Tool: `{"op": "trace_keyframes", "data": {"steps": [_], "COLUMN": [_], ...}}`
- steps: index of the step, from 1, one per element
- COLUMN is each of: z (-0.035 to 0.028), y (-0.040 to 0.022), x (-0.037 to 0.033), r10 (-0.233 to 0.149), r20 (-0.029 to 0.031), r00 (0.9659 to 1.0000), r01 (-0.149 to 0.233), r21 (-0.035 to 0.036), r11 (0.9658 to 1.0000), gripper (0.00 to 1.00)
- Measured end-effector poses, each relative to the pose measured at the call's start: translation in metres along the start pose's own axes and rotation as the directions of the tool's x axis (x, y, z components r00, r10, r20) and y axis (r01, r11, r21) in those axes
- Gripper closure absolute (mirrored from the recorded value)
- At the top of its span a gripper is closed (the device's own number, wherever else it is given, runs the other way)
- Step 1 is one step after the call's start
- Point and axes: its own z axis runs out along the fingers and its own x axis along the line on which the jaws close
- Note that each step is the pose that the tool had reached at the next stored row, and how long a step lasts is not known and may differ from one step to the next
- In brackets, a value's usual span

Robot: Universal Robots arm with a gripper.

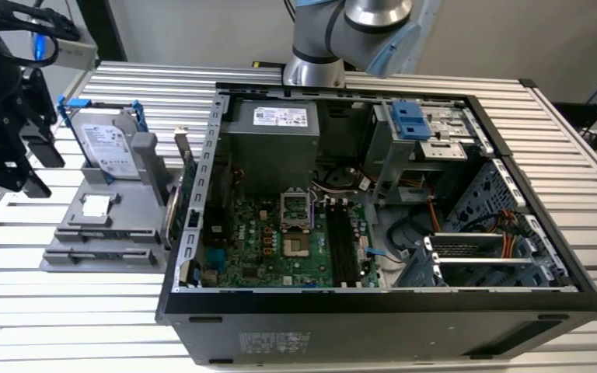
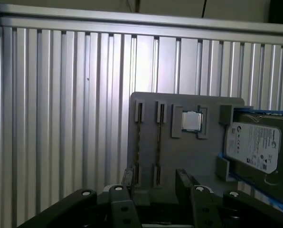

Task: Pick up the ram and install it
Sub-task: 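Pick up the ram and move it above insertion slot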

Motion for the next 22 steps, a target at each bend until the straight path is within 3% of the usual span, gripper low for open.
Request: {"op": "trace_keyframes", "data": {"steps": [22], "z": [0.0299], "y": [-0.0006], "x": [0.0022], "r10": [0.007], "r20": [0.0001], "r00": [1.0000], "r01": [-0.007], "r21": [0.0005], "r11": [1.0000], "gripper": [0.00]}}
